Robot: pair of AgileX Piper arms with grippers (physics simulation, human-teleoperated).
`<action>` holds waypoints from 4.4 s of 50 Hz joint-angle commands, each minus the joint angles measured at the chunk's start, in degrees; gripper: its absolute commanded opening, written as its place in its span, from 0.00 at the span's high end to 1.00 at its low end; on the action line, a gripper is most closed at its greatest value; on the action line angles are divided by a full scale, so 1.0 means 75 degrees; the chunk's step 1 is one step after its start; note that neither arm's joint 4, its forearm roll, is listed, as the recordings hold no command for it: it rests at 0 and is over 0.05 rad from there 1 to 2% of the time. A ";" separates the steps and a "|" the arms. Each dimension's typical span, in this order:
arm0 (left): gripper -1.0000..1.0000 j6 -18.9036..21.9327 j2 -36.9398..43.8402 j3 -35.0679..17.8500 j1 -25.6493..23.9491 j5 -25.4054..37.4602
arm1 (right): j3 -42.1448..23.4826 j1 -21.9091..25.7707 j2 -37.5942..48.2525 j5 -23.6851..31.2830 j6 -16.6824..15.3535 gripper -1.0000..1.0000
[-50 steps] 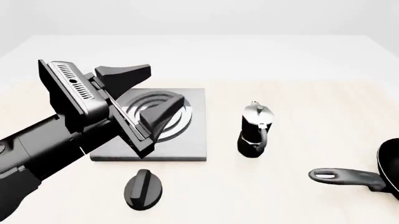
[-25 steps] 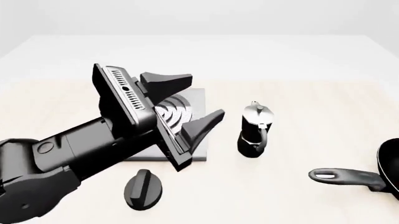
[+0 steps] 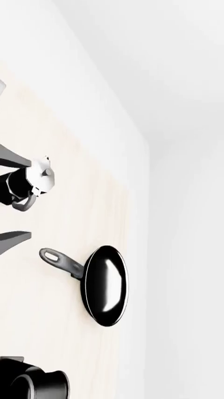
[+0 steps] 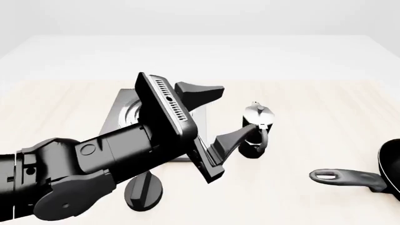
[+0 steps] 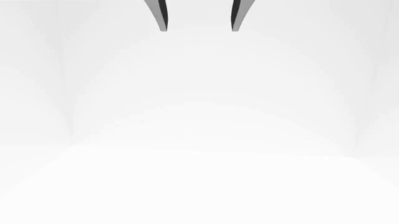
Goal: Put the frying pan on the stove.
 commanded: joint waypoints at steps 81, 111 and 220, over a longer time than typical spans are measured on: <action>0.00 0.0003 0.3140 -0.2799 -0.0982 0.0478 | -0.0552 0.0184 -0.0001 0.0533 0.0100 0.00; 0.00 -0.0067 0.3186 -0.2941 -0.1203 0.0872 | -0.1133 0.0112 -0.0001 0.1080 0.0286 0.00; 0.00 -0.0535 0.7099 -0.6809 -0.1397 0.1720 | -0.1154 -0.0131 -0.0001 0.1169 0.0511 0.00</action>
